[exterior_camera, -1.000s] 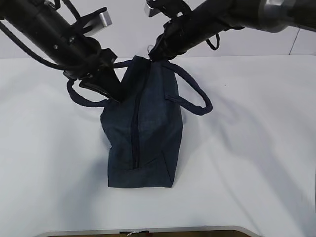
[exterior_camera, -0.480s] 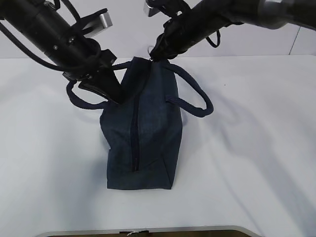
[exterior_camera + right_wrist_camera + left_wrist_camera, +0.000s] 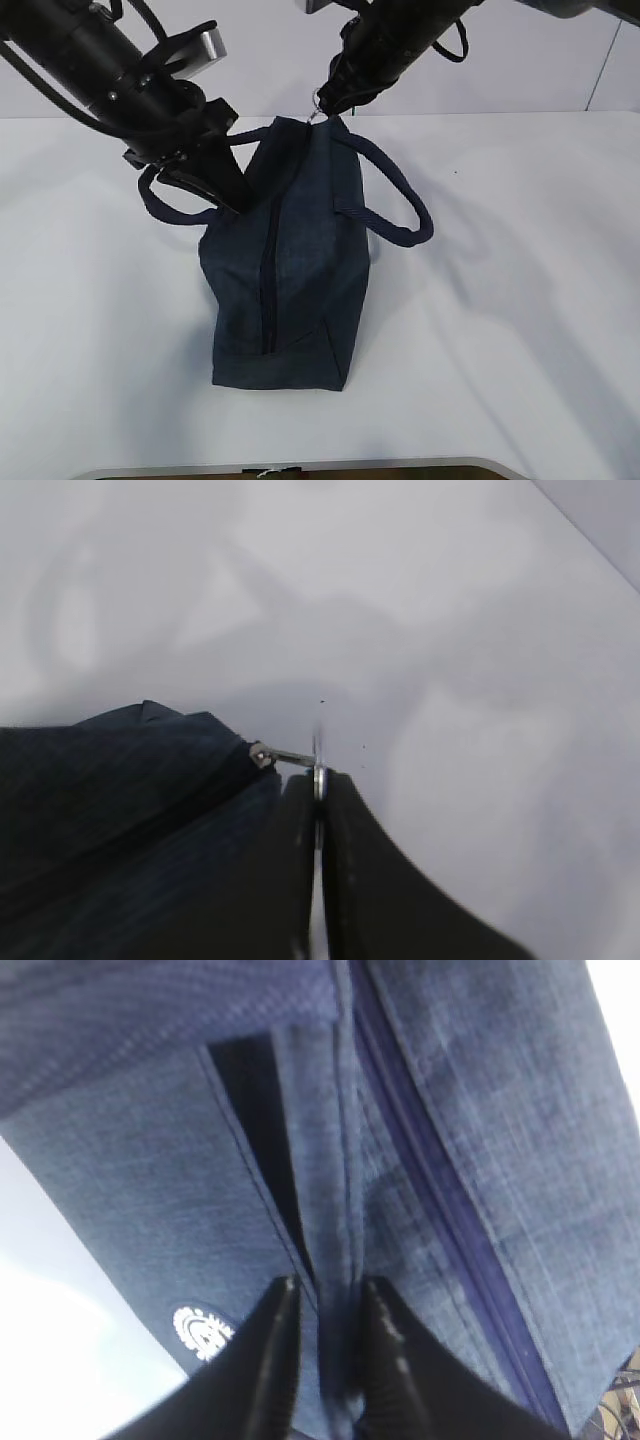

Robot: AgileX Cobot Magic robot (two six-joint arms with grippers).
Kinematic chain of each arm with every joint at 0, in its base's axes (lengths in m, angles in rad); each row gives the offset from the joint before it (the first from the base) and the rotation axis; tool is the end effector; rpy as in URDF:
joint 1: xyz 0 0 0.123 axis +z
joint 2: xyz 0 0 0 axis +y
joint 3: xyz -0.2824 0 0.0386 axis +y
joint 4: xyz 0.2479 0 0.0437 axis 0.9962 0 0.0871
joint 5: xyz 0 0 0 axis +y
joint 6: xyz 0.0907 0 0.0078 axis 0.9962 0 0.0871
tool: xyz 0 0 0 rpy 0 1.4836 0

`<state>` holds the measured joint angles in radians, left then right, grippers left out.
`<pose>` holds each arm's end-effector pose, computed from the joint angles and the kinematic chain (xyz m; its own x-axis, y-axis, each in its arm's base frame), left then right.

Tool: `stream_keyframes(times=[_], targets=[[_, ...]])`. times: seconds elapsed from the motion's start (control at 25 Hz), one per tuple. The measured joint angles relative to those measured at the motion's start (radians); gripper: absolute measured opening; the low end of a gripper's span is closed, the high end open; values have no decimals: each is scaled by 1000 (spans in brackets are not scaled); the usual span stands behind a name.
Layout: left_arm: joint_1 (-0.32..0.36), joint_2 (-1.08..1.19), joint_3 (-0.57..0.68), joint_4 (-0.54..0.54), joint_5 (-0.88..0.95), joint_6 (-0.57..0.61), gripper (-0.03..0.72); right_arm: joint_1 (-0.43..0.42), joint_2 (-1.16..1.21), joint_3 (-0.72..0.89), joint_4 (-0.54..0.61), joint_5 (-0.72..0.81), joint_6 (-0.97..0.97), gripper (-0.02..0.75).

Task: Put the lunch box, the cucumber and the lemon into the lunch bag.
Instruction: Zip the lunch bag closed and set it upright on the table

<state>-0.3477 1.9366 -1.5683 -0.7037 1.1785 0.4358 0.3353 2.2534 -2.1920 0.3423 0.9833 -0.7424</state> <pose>0.3571 -0.1874 0.2531 -0.8635 0.4168 -0.2839 0.5025 0.6641 -0.5535 0.4736 0.1920 0.2761 -0.3996 -0.6685 -0.6273 -0.7984 0.5900 -0.1201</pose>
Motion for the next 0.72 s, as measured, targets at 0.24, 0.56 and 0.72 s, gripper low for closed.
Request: stream_keyframes(times=[0.24, 0.56, 0.72], targets=[[0, 0, 0, 0, 8, -40, 116, 0, 0, -14, -9, 21, 12, 5], [0, 0, -80, 19, 29, -61, 248, 0, 0, -16, -17, 77, 16, 5], [2, 0, -143, 20, 30, -67, 256, 0, 0, -20, -19, 120, 17, 5]])
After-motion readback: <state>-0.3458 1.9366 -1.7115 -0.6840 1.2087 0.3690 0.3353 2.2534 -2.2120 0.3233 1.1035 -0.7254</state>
